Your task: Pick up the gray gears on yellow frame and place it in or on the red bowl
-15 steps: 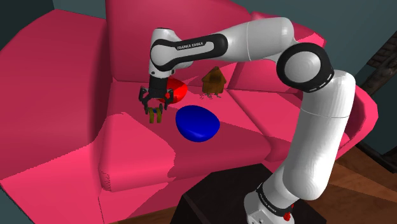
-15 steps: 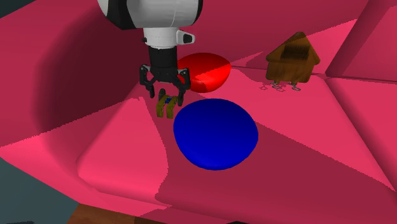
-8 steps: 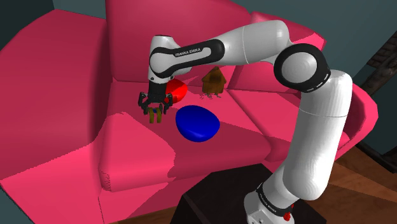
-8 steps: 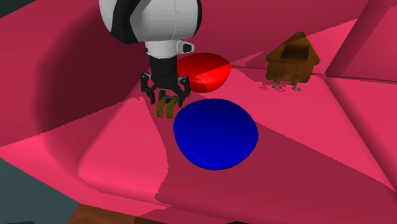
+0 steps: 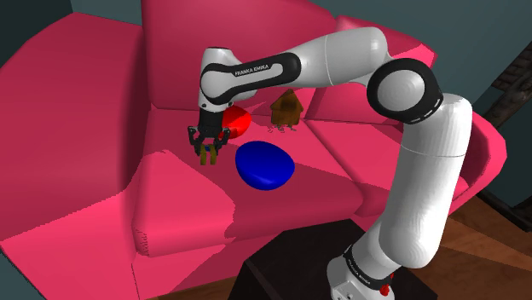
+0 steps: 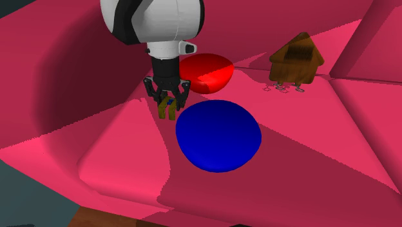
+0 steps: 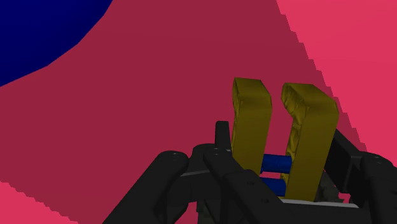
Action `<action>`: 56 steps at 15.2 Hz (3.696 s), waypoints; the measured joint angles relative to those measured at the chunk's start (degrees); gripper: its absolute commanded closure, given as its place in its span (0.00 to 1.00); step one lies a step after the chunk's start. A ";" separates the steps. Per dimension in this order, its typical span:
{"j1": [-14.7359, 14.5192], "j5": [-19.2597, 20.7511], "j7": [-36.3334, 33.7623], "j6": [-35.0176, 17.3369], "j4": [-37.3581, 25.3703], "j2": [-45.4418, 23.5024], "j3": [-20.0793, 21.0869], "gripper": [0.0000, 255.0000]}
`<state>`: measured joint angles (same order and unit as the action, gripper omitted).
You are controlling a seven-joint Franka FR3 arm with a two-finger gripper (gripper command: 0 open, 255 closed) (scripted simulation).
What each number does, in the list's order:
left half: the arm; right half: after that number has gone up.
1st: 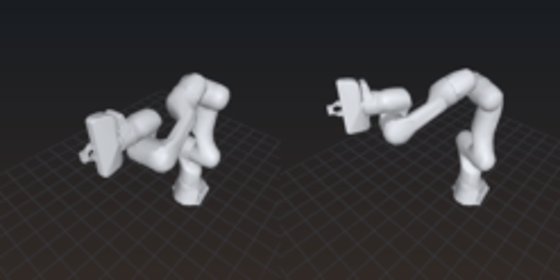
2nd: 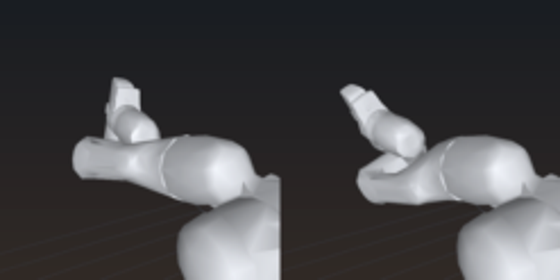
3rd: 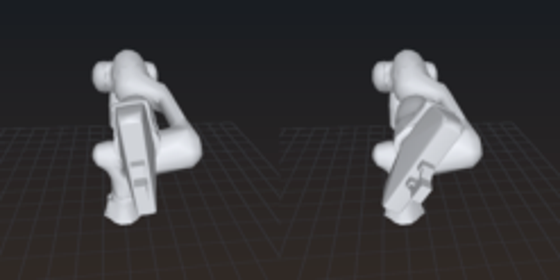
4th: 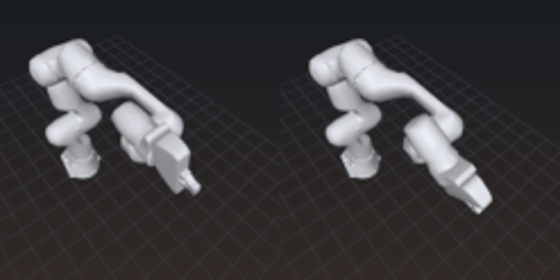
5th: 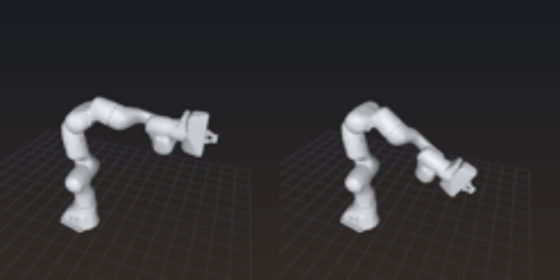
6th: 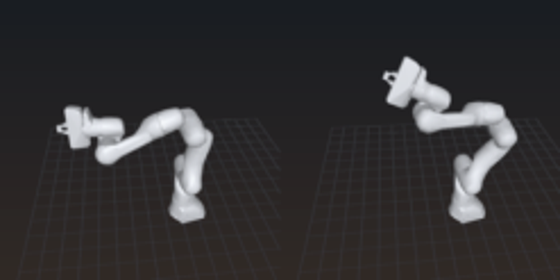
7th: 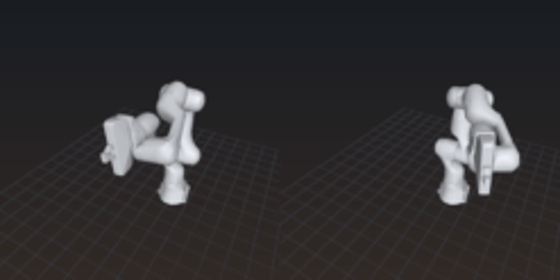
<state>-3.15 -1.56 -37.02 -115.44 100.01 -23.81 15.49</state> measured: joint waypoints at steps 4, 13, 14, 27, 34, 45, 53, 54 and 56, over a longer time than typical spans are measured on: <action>0.00 0.00 0.00 0.00 -0.01 -0.01 0.00 1.00; 0.27 -0.43 0.01 3.83 -1.89 2.00 0.18 1.00; 0.24 -0.46 -0.08 4.47 -2.38 2.16 0.22 1.00; 0.40 -1.09 -0.58 13.33 -8.37 5.13 0.56 1.00; 0.35 -1.16 -0.98 18.57 -13.20 5.58 0.65 1.00; 2.19 -0.14 2.03 25.94 -24.13 1.56 -0.72 1.00; 5.36 2.63 9.41 37.65 -50.58 -13.85 -3.65 1.00; 5.75 2.77 10.05 38.39 -52.15 -14.87 -3.86 1.00; 6.06 2.83 10.50 37.61 -51.68 -15.24 -3.98 1.00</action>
<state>2.92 1.27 -26.52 -77.83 48.34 -39.05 11.51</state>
